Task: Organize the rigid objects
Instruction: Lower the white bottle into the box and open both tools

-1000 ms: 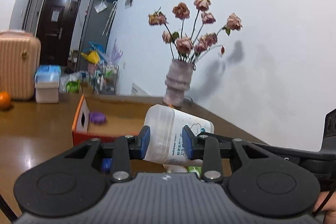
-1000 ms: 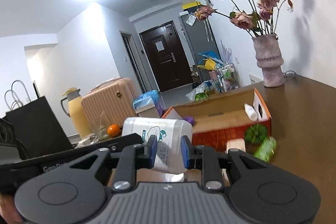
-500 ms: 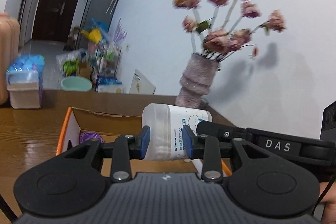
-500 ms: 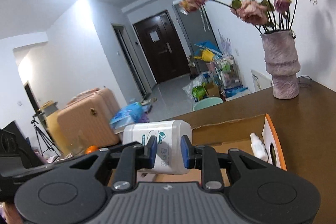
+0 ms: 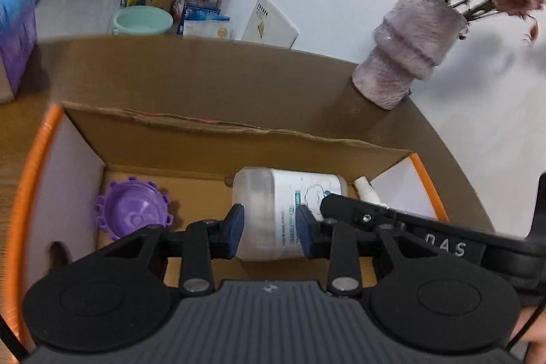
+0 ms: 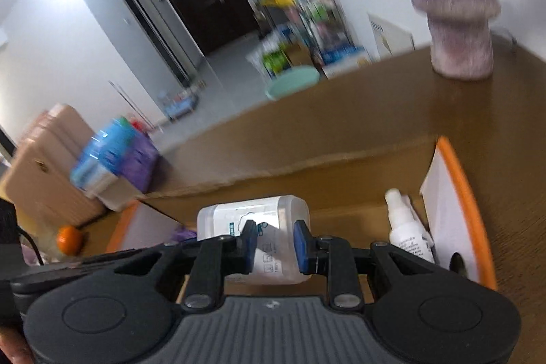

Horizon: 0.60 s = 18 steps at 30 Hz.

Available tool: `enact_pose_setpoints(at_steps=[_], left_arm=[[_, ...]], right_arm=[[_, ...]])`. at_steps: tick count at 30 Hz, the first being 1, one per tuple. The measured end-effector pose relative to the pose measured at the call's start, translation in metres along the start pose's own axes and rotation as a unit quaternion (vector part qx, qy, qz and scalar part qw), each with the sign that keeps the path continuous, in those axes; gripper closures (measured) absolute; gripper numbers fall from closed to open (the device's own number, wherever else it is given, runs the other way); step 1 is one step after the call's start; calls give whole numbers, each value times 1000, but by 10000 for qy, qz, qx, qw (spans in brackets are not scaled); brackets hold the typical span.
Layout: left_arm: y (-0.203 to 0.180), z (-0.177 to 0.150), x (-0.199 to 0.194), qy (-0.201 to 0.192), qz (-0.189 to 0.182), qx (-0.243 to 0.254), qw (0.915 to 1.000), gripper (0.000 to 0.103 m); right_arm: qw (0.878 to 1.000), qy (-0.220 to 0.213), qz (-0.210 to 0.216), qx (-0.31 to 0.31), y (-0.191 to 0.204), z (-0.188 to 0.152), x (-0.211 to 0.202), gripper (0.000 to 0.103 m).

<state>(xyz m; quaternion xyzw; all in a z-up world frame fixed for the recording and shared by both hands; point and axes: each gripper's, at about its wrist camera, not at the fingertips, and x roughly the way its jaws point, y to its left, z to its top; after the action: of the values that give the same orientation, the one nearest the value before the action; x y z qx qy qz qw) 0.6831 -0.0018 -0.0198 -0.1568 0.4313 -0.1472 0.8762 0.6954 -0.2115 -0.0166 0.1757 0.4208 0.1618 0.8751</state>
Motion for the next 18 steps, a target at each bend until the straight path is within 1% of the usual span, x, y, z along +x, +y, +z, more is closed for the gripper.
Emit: enact_pose_setpoints(at_steps=[2,4,8,10,12,14,16,18], left_arm=[[5,0,4,-40,-77,-119,9999,67],[7,1,5,-69,-84,-114,9999,67],[8,-1,3,-59,-94,-130,9999,64],[7,-2,-2,-90,-74,-156,9998,63],[2,-3,-18,-175,-75,-78,9998,63],[-5,-4,-35,-298,-58,111,9995,62],[-11,-4,-59,-460,38,296,9985,62],[-17,-3,-81,-574,129,442,9973,58]], right_arm=[[9999,-58,-11,139,-7,-4,8,78],[9998,-38,13,209,-8,-3,9,78],[9998,-60,21,184,-9,-2,11,78],[9999,-4,5,164,-8,-1,10,78],[10000,-29,-15,49,-1,0,2,78],[9999,-111,-20,-127,2,5,-16,78],[9992,-217,-89,-314,11,6,-37,78],[9983,-326,-140,-457,18,6,-58,77]])
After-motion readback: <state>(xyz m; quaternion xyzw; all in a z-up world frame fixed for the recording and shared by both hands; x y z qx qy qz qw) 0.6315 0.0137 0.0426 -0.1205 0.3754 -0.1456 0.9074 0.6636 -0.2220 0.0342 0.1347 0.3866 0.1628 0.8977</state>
